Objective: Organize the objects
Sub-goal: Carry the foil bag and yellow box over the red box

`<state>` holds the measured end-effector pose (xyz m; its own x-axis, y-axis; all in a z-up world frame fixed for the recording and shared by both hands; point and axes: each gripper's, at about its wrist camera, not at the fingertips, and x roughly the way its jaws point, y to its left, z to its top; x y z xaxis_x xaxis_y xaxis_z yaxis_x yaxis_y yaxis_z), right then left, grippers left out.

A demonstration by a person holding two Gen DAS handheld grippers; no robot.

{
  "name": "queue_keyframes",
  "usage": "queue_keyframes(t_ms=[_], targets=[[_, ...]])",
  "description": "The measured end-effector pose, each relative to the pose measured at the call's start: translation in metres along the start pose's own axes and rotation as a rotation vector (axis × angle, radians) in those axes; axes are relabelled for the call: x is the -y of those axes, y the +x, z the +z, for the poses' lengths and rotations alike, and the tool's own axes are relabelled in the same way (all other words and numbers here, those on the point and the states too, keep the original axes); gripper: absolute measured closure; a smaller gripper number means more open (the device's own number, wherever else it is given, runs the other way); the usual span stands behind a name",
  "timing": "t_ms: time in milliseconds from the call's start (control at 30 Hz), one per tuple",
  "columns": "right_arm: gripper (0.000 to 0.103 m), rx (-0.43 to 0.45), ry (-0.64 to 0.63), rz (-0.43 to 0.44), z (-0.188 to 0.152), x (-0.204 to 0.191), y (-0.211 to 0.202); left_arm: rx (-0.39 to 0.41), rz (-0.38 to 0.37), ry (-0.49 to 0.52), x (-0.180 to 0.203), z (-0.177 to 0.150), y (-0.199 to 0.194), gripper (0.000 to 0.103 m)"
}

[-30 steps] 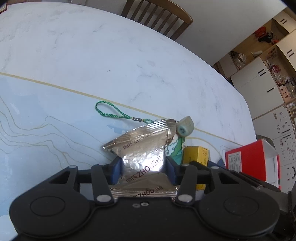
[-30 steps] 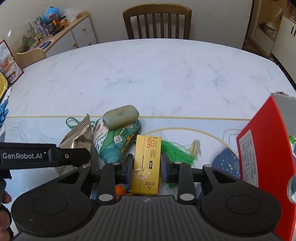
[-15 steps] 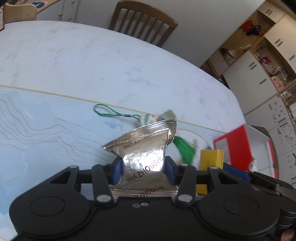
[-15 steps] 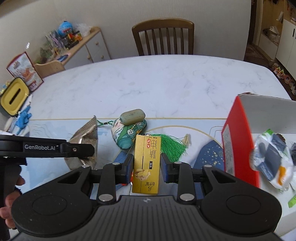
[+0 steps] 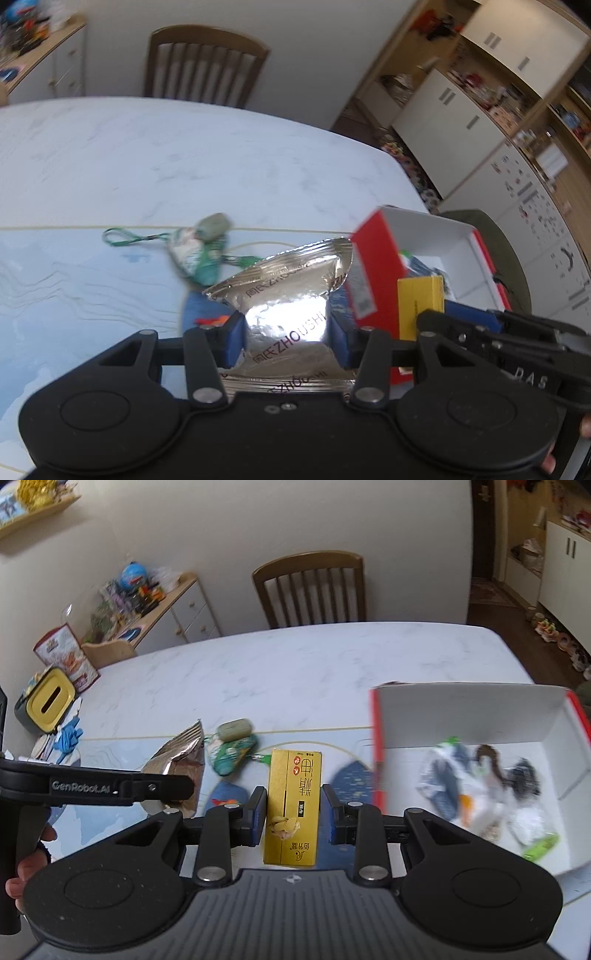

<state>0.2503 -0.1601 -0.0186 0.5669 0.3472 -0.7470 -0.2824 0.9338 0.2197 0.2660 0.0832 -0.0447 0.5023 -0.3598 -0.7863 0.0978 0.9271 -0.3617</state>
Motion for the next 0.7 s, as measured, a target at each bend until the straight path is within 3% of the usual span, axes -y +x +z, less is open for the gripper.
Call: queue_keyframes(t_ms=[433,700], targets=[[0.074,0.041,0.078,-0.100,-0.001,0.114,-0.035,-0.027,-0.039,0.073,0.091,0.003,0.035,0.057],[0.074,0.042,0.099,-0.151,-0.002,0.167,-0.035,-0.038,-0.039,0.124,0.148,0.008,0.063,0.057]])
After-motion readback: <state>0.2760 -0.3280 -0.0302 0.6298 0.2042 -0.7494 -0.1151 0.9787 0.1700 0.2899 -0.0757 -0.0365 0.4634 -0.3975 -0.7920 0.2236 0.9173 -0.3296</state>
